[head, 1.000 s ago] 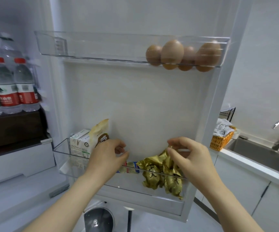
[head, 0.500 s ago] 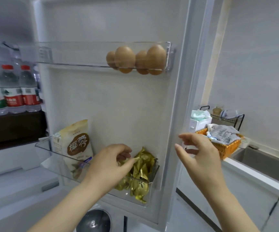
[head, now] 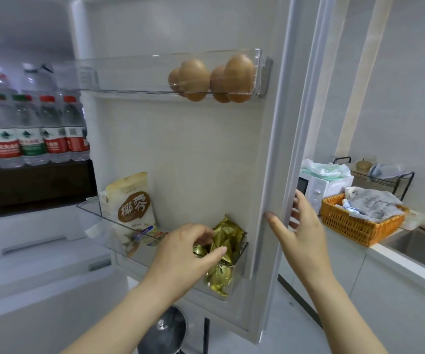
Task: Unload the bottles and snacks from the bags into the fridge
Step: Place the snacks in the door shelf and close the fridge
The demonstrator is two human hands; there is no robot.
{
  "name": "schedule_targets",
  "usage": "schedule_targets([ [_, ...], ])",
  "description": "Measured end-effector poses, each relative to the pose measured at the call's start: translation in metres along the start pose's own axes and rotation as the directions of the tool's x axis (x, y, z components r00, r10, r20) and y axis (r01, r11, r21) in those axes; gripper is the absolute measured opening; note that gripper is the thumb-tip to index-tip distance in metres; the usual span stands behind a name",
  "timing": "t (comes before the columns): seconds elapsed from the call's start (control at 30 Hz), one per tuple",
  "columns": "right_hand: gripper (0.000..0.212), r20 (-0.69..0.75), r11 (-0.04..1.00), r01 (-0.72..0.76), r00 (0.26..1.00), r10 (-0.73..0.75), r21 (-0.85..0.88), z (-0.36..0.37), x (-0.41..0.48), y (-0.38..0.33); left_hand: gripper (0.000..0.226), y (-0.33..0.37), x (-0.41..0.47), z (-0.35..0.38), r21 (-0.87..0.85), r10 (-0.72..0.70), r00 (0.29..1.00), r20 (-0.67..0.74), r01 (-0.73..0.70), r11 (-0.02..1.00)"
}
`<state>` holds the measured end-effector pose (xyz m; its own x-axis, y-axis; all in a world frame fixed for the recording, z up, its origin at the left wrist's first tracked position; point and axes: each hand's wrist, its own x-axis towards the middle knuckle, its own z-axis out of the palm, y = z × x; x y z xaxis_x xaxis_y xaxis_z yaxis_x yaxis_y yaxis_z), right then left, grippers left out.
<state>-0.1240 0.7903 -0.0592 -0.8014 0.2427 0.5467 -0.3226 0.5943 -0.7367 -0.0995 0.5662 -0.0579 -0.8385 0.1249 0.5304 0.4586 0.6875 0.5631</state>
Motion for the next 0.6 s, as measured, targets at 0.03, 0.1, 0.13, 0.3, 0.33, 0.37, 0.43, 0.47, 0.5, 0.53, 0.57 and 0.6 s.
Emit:
schedule_targets([
  [0.03, 0.079, -0.002, 1.000, 0.002, 1.000, -0.002, -0.008, -0.001, -0.002, -0.002, 0.031, -0.001, -0.002, -0.002, 0.001, 0.003, 1.000, 0.002, -0.003, 1.000],
  [0.1, 0.079, -0.015, 1.000, -0.002, 1.000, 0.002, -0.016, -0.001, -0.009, -0.007, 0.033, -0.003, -0.006, -0.007, -0.004, 0.003, 1.000, 0.013, -0.003, 1.000],
  [0.13, 0.079, -0.021, 1.000, -0.004, 1.000, 0.004, -0.019, -0.001, -0.014, -0.010, 0.036, -0.004, -0.010, -0.011, -0.006, -0.002, 1.000, 0.017, 0.002, 1.000],
  [0.3, 0.071, -0.082, 0.999, 0.000, 0.997, -0.004, -0.042, 0.003, -0.050, -0.037, 0.043, -0.006, -0.038, -0.043, -0.034, -0.020, 1.000, 0.010, 0.021, 0.999],
  [0.33, 0.070, -0.096, 0.999, 0.003, 0.995, -0.008, -0.055, 0.005, -0.059, -0.044, 0.040, -0.006, -0.047, -0.052, -0.037, -0.013, 1.000, 0.003, 0.013, 0.999],
  [0.37, 0.070, -0.107, 0.998, 0.003, 0.994, -0.010, -0.069, 0.006, -0.068, -0.051, 0.037, -0.007, -0.058, -0.062, -0.034, -0.001, 1.000, -0.005, 0.001, 0.999],
  [0.43, 0.072, -0.128, 0.995, -0.003, 0.992, -0.009, -0.096, 0.010, -0.086, -0.067, 0.035, -0.009, -0.081, -0.082, -0.028, 0.009, 1.000, -0.018, -0.010, 1.000],
  [0.47, 0.073, -0.139, 0.994, -0.007, 0.990, -0.008, -0.109, 0.012, -0.095, -0.076, 0.035, -0.011, -0.093, -0.091, -0.032, 0.005, 1.000, -0.021, -0.006, 0.999],
  [0.5, 0.074, -0.146, 0.993, -0.013, 0.989, -0.005, -0.121, 0.014, -0.105, -0.085, 0.035, -0.011, -0.104, -0.101, -0.037, -0.001, 1.000, -0.022, 0.000, 0.999],
  [0.53, 0.074, -0.150, 0.992, -0.015, 0.989, -0.005, -0.128, 0.015, -0.115, -0.095, 0.035, -0.012, -0.116, -0.111, -0.041, -0.005, 1.000, -0.023, 0.004, 0.999],
  [0.57, 0.075, -0.151, 0.992, -0.012, 0.989, -0.008, -0.126, 0.016, -0.125, -0.104, 0.035, -0.012, -0.127, -0.120, -0.043, -0.004, 1.000, -0.026, 0.003, 0.999],
  [0.6, 0.074, -0.145, 0.993, -0.002, 0.989, -0.015, -0.118, 0.018, -0.136, -0.114, 0.034, -0.013, -0.138, -0.129, -0.042, -0.003, 1.000, -0.029, 0.002, 0.999],
])
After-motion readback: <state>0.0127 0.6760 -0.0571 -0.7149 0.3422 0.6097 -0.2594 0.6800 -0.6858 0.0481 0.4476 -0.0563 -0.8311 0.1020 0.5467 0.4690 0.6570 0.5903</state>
